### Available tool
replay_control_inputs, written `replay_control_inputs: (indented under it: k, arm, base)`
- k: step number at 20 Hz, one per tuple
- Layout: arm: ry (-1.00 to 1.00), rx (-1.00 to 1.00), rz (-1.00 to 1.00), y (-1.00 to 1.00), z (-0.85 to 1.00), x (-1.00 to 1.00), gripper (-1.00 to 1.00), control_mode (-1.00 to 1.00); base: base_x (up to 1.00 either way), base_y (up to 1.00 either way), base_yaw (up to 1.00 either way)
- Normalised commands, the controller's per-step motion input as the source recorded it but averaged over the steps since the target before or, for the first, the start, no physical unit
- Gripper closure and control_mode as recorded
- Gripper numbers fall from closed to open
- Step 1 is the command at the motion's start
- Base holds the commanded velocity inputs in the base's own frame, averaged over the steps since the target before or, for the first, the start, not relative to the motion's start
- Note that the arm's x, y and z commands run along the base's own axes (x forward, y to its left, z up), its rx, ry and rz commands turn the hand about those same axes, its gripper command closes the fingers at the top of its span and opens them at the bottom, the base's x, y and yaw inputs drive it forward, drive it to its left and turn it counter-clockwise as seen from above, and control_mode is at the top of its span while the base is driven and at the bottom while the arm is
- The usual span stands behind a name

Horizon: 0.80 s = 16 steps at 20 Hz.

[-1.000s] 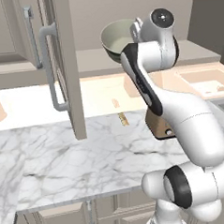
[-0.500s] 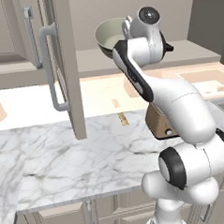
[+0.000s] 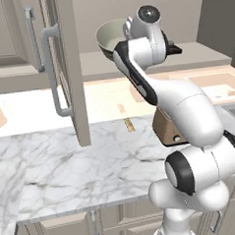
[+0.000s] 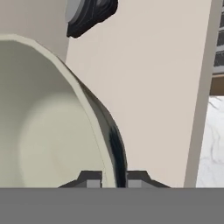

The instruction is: Pick the mug and place it in the sink. Pick the bowl and place it in the open cabinet and then close the cabinet.

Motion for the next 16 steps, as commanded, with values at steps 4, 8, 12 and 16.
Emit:
replay_control_inputs:
  k: [4, 8, 12, 16]
  arm:
    - [0.05, 0.03, 0.0, 0.0, -0.27, 0.01, 1.0, -1.0]
    - [0.03, 0.02, 0.0, 0.0, -0.25, 0.04, -1.0, -1.0]
    - [-0.03, 0.0, 0.0, 0.02, -0.04, 0.01, -1.0, -1.0]
    - [-0.14, -0.03, 0.0, 0.18, 0.06, 0.0, -1.0, -1.0]
  base:
    - [0.0, 0.0, 0.0]
    - [0.0, 0.0, 0.0]
    - [0.0, 0.0, 0.0]
    - [0.0, 0.0, 0.0]
